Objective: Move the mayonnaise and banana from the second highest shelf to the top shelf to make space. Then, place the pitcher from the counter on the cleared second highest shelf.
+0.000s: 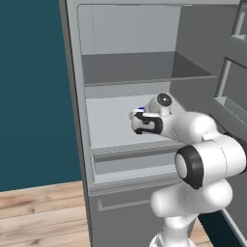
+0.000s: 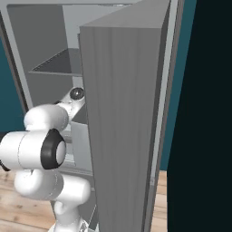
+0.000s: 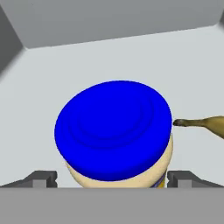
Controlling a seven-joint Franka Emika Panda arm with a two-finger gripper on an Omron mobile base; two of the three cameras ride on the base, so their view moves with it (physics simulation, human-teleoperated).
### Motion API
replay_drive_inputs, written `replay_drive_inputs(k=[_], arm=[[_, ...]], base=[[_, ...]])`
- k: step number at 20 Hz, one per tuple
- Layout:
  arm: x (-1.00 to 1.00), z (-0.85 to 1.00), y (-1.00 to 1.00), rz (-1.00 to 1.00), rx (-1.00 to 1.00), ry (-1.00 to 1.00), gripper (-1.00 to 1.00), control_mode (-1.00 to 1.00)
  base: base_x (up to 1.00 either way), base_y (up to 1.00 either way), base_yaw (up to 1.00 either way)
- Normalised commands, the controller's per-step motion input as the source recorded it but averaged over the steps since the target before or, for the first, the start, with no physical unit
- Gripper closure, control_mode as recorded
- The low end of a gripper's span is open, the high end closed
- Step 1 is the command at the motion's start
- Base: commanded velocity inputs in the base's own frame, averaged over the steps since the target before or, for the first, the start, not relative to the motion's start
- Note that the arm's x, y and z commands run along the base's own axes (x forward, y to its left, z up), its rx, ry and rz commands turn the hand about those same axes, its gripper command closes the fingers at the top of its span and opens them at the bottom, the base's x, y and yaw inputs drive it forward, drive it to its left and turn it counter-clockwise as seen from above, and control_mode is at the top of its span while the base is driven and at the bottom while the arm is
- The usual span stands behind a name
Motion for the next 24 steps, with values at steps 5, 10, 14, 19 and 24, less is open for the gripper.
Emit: replay_drive_inputs(k=[5, 10, 14, 19, 24], arm=[[0.24, -0.07, 0.00, 0.00, 0.00, -0.05, -1.00, -1.00], [0.22, -0.12, 0.00, 0.00, 0.00, -0.04, 1.00, -1.00], [0.11, -0.12, 0.00, 0.00, 0.00, -0.01, 1.00, -1.00], [0.00, 0.00, 0.00, 0.00, 0.00, 0.00, 1.00, -1.00], [-0.36, 0.22, 0.07, 0.00, -0.01, 0.03, 1.00, -1.00]], base=[[0.00, 0.00, 0.00], [0.00, 0.00, 0.00], [0.00, 0.00, 0.00], [0.00, 0.00, 0.00], [0.00, 0.00, 0.00]])
